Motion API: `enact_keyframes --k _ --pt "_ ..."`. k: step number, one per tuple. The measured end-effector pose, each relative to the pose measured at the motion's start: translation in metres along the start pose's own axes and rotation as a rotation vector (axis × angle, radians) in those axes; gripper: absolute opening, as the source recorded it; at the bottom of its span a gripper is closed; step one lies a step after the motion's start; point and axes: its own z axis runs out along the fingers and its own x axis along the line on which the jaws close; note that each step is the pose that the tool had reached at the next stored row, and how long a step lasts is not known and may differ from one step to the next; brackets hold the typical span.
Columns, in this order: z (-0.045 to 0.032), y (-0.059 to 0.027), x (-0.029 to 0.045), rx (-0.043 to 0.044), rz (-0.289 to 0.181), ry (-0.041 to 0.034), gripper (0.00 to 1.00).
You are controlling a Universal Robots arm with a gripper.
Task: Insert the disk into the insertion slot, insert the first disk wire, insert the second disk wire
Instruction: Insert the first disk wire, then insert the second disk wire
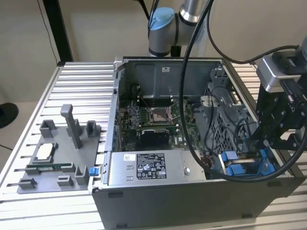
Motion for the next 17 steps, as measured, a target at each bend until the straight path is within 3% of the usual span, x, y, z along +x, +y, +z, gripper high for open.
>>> enact_keyframes --k 2,5,13,17 --pt "-0.0001 -0.0027 -0.0001 -0.0046 0.001 0.0004 1.00" --pt "-0.0001 -0.0109 -0.0005 -0.0205 0.003 0.0011 1.00" --pt "-0.0001 -0.0312 -0.0015 -0.0865 0.010 0.0040 1.00" --pt "-0.0011 -0.0373 -0.0019 -0.1137 0.009 0.0056 1.00"
